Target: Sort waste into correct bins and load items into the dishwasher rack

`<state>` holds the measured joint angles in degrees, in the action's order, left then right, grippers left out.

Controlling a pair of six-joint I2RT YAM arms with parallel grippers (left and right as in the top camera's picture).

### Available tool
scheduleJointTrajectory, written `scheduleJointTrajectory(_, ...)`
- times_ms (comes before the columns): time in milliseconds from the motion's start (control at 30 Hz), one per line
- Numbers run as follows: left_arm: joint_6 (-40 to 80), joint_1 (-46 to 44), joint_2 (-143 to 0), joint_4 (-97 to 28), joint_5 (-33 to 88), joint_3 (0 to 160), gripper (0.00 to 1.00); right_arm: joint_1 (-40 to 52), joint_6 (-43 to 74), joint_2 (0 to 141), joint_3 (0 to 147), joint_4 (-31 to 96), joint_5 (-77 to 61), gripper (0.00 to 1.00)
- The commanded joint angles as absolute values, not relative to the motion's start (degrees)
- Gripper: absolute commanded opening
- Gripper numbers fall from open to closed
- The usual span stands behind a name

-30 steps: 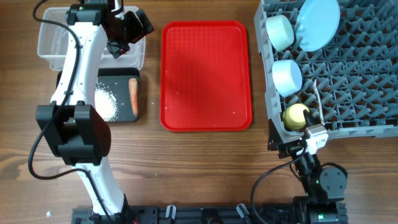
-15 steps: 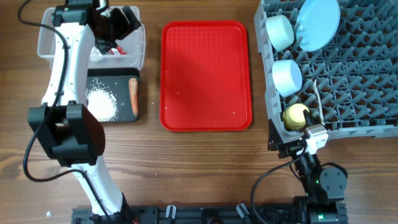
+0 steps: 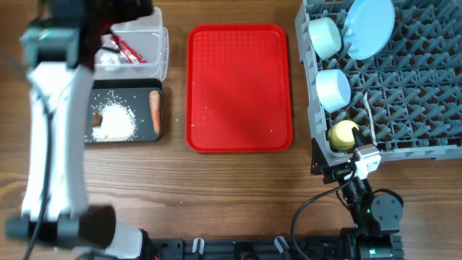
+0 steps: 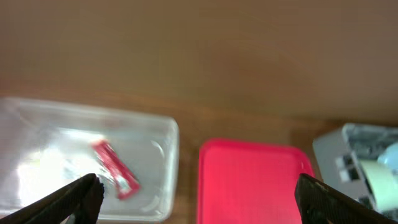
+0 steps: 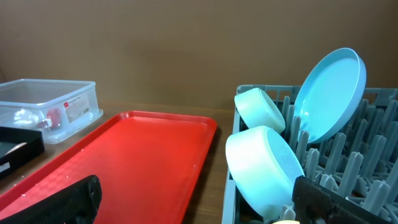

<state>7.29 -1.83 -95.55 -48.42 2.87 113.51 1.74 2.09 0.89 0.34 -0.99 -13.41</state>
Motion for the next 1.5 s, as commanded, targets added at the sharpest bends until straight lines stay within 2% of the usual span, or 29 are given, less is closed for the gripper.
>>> scheduleJointTrajectory(0,4.7,0.7,-86.9,-47.1,0.3,108.3,1.0,2.1,1.5,0.3,0.3,-1.2,-12.9,1.0)
scheduleJointTrajectory(167,4.6,3.4,-74.8,-36.9,0.9,91.6,1.0,2.1,1.5,0.3,0.3,-1.2,-12.9,0.99)
scheduleJointTrajectory(400,-2.3,6.3,-56.7,-17.0,8.0,61.0,1.0,2.1,1.5,0.3,0.3,-1.2,-12.9,1.0)
scheduleJointTrajectory(567,-4.1,6.3,-43.8,-8.1,8.4,40.9,1.0,2.1,1.5,0.3,0.3,-1.2,-12.9,1.0)
scheduleJointTrajectory(900,-0.8,6.2,-21.2,6.9,9.2,11.8,1.0,2.1,1.5,0.3,0.3,-1.2,-12.9,1.0)
scheduleJointTrajectory(1100,0.5,6.2,-9.6,6.9,9.2,4.0,1.0,2.1,1.5,0.3,0.3,-1.2,-12.9,1.0)
scheduleJointTrajectory(1267,0.5,6.2,-5.4,4.5,9.2,0.8,1.0,2.1,1.5,0.3,0.3,-1.2,-12.9,1.0)
scheduleJointTrajectory(1467,0.5,5.7,-1.8,-3.8,9.1,0.3,1.0,2.1,1.5,0.3,0.3,-1.2,-12.9,1.0)
